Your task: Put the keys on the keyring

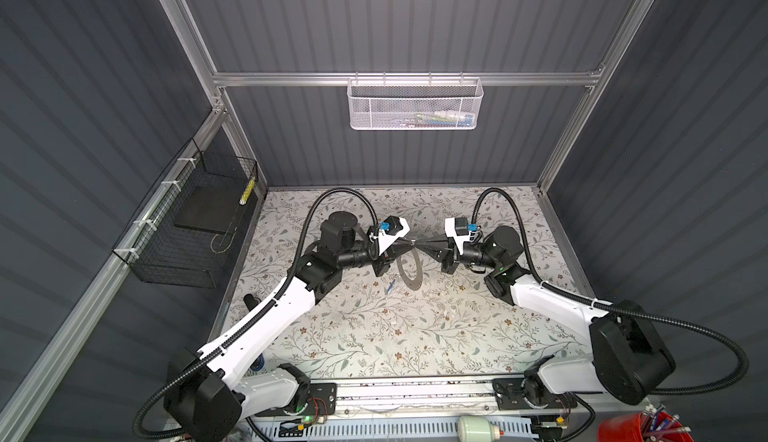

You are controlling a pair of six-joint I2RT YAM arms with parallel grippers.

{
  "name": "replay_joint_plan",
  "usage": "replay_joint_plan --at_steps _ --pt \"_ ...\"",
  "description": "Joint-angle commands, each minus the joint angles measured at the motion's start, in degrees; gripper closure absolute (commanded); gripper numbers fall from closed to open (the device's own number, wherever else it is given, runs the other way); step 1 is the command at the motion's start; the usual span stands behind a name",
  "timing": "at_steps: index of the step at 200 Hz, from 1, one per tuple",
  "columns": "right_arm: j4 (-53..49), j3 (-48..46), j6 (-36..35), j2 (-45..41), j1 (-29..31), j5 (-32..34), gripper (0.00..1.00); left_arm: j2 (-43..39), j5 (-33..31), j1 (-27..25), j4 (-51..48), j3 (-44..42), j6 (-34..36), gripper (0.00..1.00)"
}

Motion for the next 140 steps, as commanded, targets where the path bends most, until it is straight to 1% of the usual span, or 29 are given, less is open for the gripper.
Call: replay_joint_plan --at_steps 1,23,34,49,60,75,91,104,119,127,130,140 --pt "2.03 0.52 -0.42 0.76 0.65 -3.03 1.0 -0.23 1.69 -0.2 3.04 0.58 -0.9 0.91" --pt "2.2 0.36 -0.01 1.03 0.68 -3.0 1.0 0.25 2.63 -0.21 2.51 1.2 -0.43 0.99" --pt "2.3 0.22 0.05 0.89 0.57 -1.94 0.89 0.57 2.99 -0.18 1.62 1.79 0.1 1.0" --pt "1.24 -0.68 -1.53 -0.21 0.32 1.63 0.78 0.9 2.5 -0.24 -1.04 3.43 1.62 1.0" --pt "-1.65 -0.86 -3.95 -1.37 0.19 4.09 0.74 1.3 1.08 -0.24 -3.99 5.19 2.87 1.0" --pt "-8.59 -0.24 -8.23 -2.96 0.07 6.25 0.69 2.78 -1.79 -0.46 -10.7 9.25 5.79 1.0" --pt "-13.56 0.16 -11.84 -4.37 0.0 7.87 0.67 5.62 -6.02 -1.72 -20.71 15.22 9.94 1.0" --pt "-15.64 0.34 -13.63 -5.1 -0.01 9.31 0.67 7.47 -9.43 -3.23 -25.84 18.47 12.73 1.0" --pt "-16.77 0.65 -14.6 -5.61 0.02 10.87 0.67 9.0 -11.85 -4.29 -29.46 21.12 14.49 1.0" --pt "-16.88 0.79 -14.68 -5.76 -0.05 11.44 0.67 9.67 -12.13 -4.52 -30.75 21.39 15.08 1.0" --pt "-16.82 0.81 -14.57 -5.8 -0.06 11.51 0.67 9.83 -12.37 -4.67 -31.19 23.31 15.24 1.0" --pt "-16.71 0.9 -14.46 -5.97 0.0 11.56 0.68 10.29 -12.42 -4.92 -32.34 24.44 15.83 1.0"
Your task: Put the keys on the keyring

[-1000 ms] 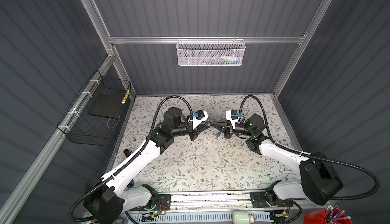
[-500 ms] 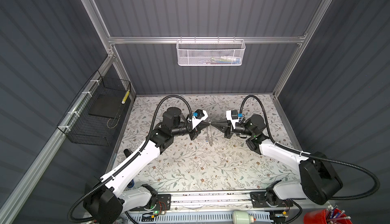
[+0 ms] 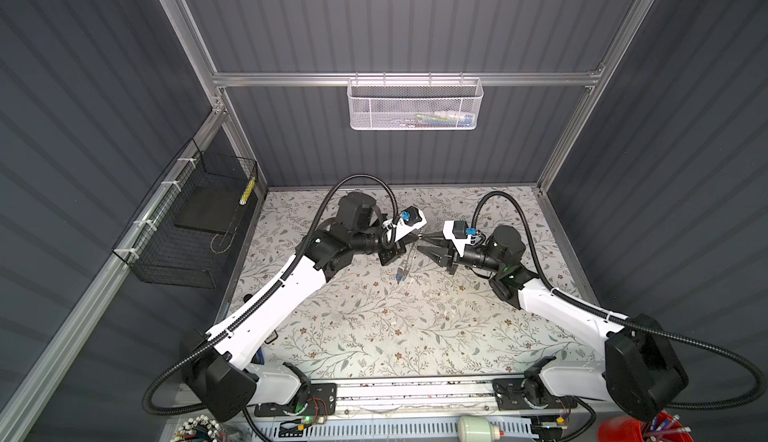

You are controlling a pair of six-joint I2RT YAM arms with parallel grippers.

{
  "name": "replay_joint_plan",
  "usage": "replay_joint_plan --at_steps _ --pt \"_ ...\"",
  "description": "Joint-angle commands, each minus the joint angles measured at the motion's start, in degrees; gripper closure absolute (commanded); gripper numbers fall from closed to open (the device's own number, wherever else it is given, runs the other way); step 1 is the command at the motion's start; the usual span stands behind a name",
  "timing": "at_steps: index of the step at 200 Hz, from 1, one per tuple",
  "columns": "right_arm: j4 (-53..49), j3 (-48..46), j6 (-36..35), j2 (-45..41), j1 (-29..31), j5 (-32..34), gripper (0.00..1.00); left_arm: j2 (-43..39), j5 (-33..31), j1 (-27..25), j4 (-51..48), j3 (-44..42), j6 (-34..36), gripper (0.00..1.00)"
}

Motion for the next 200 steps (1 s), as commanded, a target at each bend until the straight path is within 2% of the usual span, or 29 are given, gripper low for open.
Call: replay_joint_plan --at_steps 1,57,136,164,187,200 --pt "-2.69 1.12 -2.35 -0.8 0.12 2.58 0.68 1.19 -3.01 -0.89 -8.54 4.3 4.54 1.0" --pt "-0.12 0.11 -0.98 -1.33 0.2 3.7 0.73 2.98 -5.3 -1.96 -12.54 7.77 7.0 1.0" --pt "1.41 0.15 -0.73 -1.32 0.21 0.76 0.77 5.15 -5.54 -2.58 -15.62 10.83 8.51 1.0" --pt "0.65 0.16 -1.11 -1.34 0.19 0.16 0.92 5.54 -5.6 -2.66 -16.54 11.53 8.84 1.0" --pt "0.52 0.2 -1.26 -1.21 0.19 -0.89 1.0 5.81 -5.43 -2.64 -17.14 11.85 8.91 1.0" --pt "0.39 0.27 -1.22 -1.08 0.19 -1.31 1.0 6.05 -5.46 -2.68 -17.35 11.9 9.05 1.0"
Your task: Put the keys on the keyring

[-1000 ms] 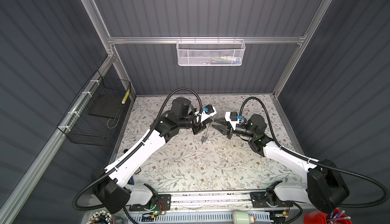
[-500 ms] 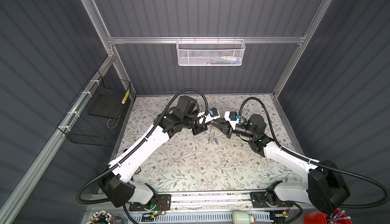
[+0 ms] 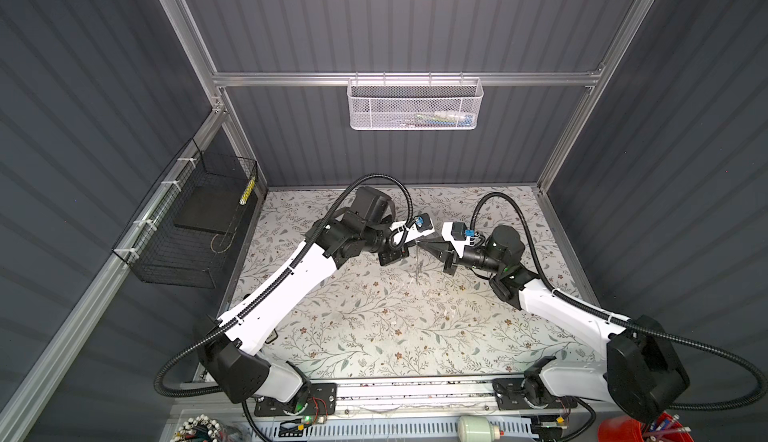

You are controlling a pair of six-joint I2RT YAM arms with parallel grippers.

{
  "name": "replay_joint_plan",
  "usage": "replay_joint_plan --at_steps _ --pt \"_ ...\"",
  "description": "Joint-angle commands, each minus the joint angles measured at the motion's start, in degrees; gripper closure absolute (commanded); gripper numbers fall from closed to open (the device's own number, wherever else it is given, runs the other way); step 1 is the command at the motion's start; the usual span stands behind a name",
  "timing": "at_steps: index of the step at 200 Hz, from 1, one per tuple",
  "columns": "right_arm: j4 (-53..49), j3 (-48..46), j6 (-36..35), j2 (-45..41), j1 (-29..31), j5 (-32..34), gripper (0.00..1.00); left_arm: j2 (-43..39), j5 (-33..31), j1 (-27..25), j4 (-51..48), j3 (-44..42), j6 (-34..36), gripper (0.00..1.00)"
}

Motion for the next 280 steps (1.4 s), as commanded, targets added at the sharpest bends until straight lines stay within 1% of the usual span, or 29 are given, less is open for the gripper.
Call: replay_joint_plan --at_steps 1,8,18,30,38,40,43,63,97,115,134,151,181,221,237,253,274,280 --pt "1.07 0.3 0.28 -0.73 -0.07 -1.13 1.0 0.66 1.07 -0.41 -2.07 1.89 1.33 1.0" --pt "1.08 0.25 0.33 -0.76 -0.08 -1.15 1.0 0.4 0.87 -0.41 -1.58 1.42 1.05 1.0" --pt "1.07 0.09 0.5 -0.83 -0.03 -0.99 1.0 -0.92 0.14 -0.32 0.84 -0.49 -0.22 0.86" --pt "1.79 -0.22 1.41 -0.8 -0.21 -0.64 1.0 -3.65 0.33 0.41 5.69 -4.87 -1.27 0.8" --pt "2.8 -0.35 2.31 -0.72 -0.33 -0.69 1.0 -5.71 2.14 1.58 9.07 -7.56 -2.32 0.8" --pt "3.03 -0.42 2.57 -0.65 -0.34 -0.77 1.0 -6.16 2.52 1.94 9.8 -9.56 -2.73 0.8" --pt "3.39 -0.47 2.83 -0.61 -0.35 -0.8 1.0 -6.96 4.55 2.59 11.12 -10.99 -3.39 0.8" --pt "6.19 -0.59 5.24 -0.26 -0.71 -1.52 1.0 -11.56 9.86 5.7 21.02 -18.25 -9.35 0.79" --pt "13.08 -0.05 10.9 2.05 -1.15 -5.61 1.0 -16.21 15.24 6.74 35.93 -27.79 -17.01 0.78" --pt "17.26 0.25 14.34 3.65 -1.24 -7.39 1.0 -16.89 17.6 6.98 41.92 -30.81 -20.21 0.79" --pt "21.78 0.5 17.85 5.19 -1.24 -8.49 1.0 -16.73 19.48 6.93 44.82 -32.22 -22.11 0.79" --pt "22.82 0.84 19.03 5.79 -1.25 -9.04 1.0 -16.73 20.48 7.02 48.31 -33.62 -24.45 0.79" --pt "22.16 1.09 18.8 5.61 -1.2 -9.17 1.0 -16.18 21.38 7.02 51.08 -34.76 -26.31 0.79" --pt "22.74 0.73 19.15 5.26 -1.22 -9.11 1.0 -15.37 20.88 7.04 59.43 -38.02 -31.37 0.8" --pt "22.36 0.41 18.71 4.64 -1.24 -8.45 1.0 -15.91 19.78 7.02 59.45 -38.62 -31.26 0.8" --pt "21.35 0.17 17.93 4.09 -1.34 -8.11 1.0 -16.93 18.43 7.19 56.87 -38.28 -29.87 0.79" --pt "21.18 0.27 17.61 3.72 -1.44 -7.92 1.0 -18.11 17.56 7.67 54.82 -38.33 -29.67 0.76" --pt "21.28 0.38 17.89 3.77 -1.41 -7.71 1.0 -18.23 16.95 7.72 54.8 -38.52 -30.02 0.73"
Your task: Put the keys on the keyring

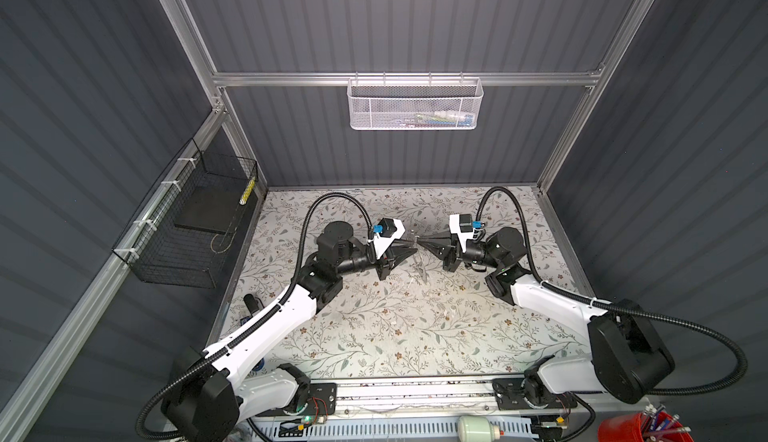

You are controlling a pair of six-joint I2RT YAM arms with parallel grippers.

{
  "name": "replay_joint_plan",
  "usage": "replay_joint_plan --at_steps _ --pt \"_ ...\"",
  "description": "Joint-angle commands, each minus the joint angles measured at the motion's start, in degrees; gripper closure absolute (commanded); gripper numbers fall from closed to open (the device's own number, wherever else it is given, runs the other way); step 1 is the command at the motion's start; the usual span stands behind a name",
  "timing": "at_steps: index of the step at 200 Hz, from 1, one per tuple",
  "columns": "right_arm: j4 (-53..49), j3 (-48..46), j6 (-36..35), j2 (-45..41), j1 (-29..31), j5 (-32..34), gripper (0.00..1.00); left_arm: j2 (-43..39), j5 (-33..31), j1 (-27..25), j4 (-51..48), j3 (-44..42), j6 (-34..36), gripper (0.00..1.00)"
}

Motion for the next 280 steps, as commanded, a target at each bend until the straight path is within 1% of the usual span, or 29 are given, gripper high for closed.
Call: replay_joint_plan --at_steps 1,17,41,110,131,175,197,217,245,256,264,280 --pt "1.96 0.67 -0.13 -1.74 -0.22 0.34 1.0 -2.05 -2.12 0.73 -0.63 -0.33 -0.96 0.73" --pt "2.48 0.44 0.37 -1.73 -0.19 0.75 1.0 -2.25 -2.38 0.9 0.65 -0.9 -1.97 0.69" --pt "3.02 0.6 1.09 -1.88 -0.2 0.01 1.0 -0.95 -0.92 0.99 3.1 -0.71 -3.95 0.69" --pt "3.23 0.96 1.88 -1.4 -0.2 -1.48 1.0 2.47 4.83 0.99 8.12 0.03 -7.45 0.73" --pt "3.17 1.05 2.02 -1.44 -0.22 -1.98 1.0 2.85 5.8 0.99 9.76 -0.15 -8.7 0.77" --pt "3.46 1.44 2.74 -0.96 -0.22 -3.01 1.0 3.1 6.68 0.99 10.45 0.04 -8.36 0.84" --pt "4.1 1.54 3.2 -0.65 -0.26 -3.15 1.0 3.07 6.97 1.03 10.33 0.25 -8.01 0.85" --pt "4.39 2.01 3.67 -0.28 -0.33 -3.49 1.0 3.14 6.96 0.99 10.19 0.38 -7.68 0.87" --pt "5.19 2.64 4.86 0.51 -0.31 -4.46 1.0 3.63 7.34 0.99 10.25 0.84 -7.42 0.95" --pt "5.23 2.58 4.95 0.77 -0.27 -4.57 1.0 3.91 7.34 0.99 10.06 1.15 -6.83 1.0" --pt "5.21 2.58 4.96 0.85 -0.3 -4.48 1.0 4.08 6.81 1.0 9.48 1.37 -6.33 1.0" --pt "5.03 2.33 4.83 0.81 -0.32 -3.28 0.87 4.18 5.82 0.99 8.66 1.77 -5.37 1.0"
